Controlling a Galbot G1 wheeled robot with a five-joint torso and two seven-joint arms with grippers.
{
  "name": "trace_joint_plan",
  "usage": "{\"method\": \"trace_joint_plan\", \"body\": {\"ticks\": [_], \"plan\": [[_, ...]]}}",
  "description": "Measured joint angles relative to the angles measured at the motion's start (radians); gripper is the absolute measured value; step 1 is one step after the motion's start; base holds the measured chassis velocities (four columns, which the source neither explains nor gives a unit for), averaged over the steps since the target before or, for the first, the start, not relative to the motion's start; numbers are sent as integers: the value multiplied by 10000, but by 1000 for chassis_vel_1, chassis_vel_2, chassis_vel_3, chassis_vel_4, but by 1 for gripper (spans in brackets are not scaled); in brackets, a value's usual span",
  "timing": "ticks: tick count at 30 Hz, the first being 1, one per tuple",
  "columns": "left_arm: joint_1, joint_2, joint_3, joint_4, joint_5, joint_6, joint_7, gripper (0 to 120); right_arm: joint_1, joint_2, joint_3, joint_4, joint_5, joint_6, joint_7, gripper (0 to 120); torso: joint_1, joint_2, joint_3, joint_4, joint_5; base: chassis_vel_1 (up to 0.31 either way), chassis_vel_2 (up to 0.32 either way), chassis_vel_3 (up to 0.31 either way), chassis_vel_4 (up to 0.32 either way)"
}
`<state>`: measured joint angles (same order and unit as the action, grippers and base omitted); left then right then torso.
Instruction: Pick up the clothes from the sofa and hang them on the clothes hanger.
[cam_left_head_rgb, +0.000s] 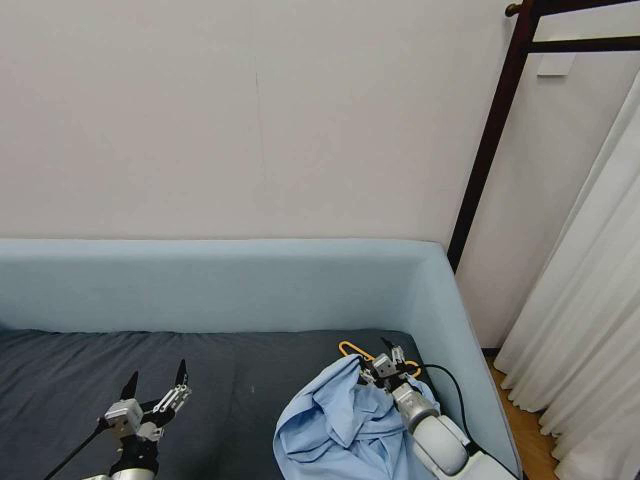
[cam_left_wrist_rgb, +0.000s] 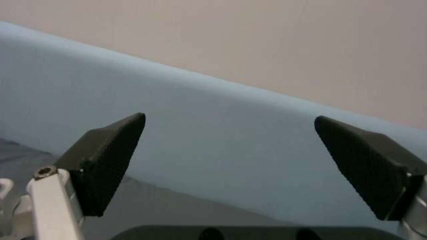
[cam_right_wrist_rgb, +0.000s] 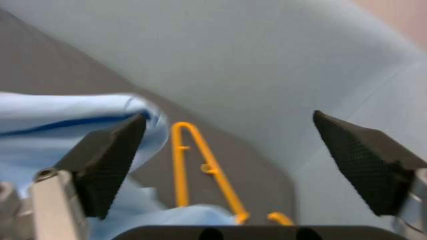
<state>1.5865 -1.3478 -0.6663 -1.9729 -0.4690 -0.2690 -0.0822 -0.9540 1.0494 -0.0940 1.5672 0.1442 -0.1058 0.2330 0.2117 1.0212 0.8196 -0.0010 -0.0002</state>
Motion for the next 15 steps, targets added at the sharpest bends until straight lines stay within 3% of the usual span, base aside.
{"method": "trace_joint_plan", "body": {"ticks": [4,6,15], "plan": [[42,79,-4,-129,-8,-10,8,100,-1070,-493,117,1791,3077,-267,-815,100,-1,1,0,-2,-1,0,0,0,0],[53,84,-8,-154,-13,-10,7,100,-1204,-525,204,1876,3056,-218,-1071,100,-1,1,0,1,-1,0,0,0,0],[113,108,-51,-229,-52,-29,7,100,-2108,-620,666,988,-948,817,-3091,100,-1,1,1,-1,2,0,0,0,0]]}}
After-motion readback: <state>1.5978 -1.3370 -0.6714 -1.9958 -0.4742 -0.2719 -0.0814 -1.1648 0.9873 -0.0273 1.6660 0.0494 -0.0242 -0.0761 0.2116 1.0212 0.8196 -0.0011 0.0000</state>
